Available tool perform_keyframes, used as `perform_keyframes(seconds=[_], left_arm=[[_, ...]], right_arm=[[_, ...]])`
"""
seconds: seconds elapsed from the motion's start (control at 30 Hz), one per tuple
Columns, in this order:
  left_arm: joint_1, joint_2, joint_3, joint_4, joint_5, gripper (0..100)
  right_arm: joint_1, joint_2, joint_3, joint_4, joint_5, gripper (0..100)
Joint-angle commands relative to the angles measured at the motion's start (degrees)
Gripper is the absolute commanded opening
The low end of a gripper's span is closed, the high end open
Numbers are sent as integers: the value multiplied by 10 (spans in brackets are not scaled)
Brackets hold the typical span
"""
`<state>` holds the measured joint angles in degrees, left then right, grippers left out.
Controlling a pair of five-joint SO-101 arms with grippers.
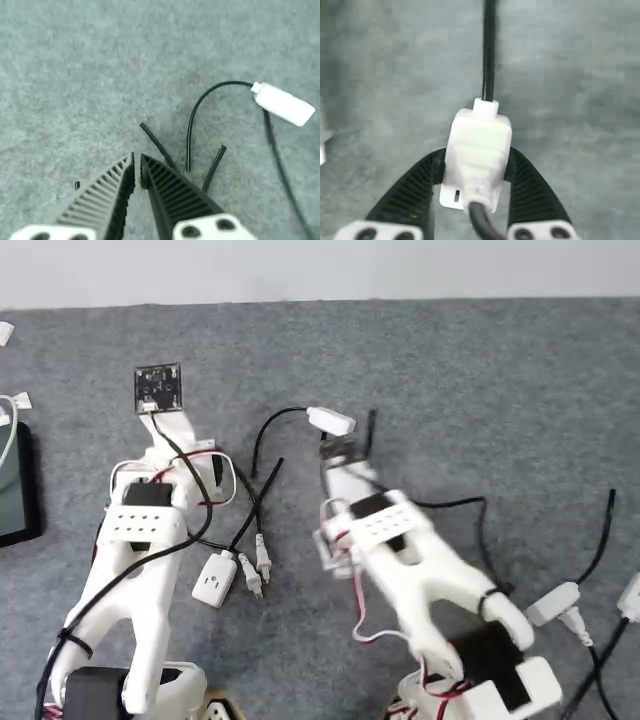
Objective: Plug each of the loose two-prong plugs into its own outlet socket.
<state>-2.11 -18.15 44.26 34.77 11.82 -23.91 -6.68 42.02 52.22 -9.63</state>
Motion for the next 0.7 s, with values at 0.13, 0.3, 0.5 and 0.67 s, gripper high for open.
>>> perform_keyframes(seconds=[0.13, 0.3, 0.5, 0.67], left_arm=[[-18, 21, -1, -54, 3, 14], [-36, 80, -30, -51, 5, 14], [-59, 95, -39, 14, 2, 14], [-89, 95, -35, 40, 2, 14]], right_arm=[[208, -35, -69, 76, 40, 8], [366, 7, -131, 107, 91, 9], [518, 83, -242, 123, 156, 9], [596, 172, -347, 123, 184, 11]])
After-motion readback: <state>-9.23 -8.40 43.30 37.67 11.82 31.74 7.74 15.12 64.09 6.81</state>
